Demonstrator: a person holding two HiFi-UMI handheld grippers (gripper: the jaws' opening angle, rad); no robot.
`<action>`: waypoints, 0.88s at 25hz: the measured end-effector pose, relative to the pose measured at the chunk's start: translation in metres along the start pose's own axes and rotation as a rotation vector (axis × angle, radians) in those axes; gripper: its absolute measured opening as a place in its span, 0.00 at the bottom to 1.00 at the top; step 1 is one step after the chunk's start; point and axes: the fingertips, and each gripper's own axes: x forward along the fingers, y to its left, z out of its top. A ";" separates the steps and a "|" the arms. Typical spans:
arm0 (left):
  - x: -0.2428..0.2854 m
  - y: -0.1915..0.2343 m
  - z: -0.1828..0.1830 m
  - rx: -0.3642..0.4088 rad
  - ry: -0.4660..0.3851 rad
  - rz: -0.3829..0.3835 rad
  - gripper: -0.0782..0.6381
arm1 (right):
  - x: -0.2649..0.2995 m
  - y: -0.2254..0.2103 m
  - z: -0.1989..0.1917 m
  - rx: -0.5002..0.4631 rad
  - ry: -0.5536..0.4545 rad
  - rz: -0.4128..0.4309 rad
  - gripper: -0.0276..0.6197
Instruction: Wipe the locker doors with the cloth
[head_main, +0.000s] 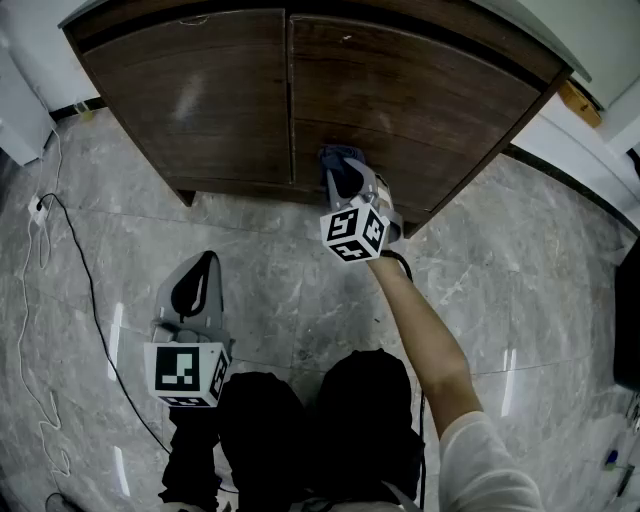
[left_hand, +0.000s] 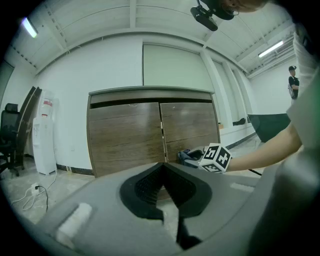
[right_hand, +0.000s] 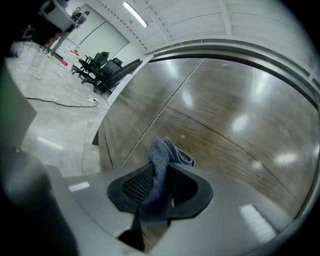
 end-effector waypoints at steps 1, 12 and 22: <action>0.000 0.000 0.000 0.000 0.000 0.001 0.11 | 0.001 0.003 -0.003 0.001 0.003 0.004 0.18; 0.000 0.006 -0.005 -0.001 0.012 0.021 0.11 | 0.016 0.040 -0.041 0.013 0.066 0.084 0.18; -0.006 0.009 -0.006 -0.008 0.018 0.031 0.11 | -0.007 0.048 -0.032 0.016 0.040 0.079 0.18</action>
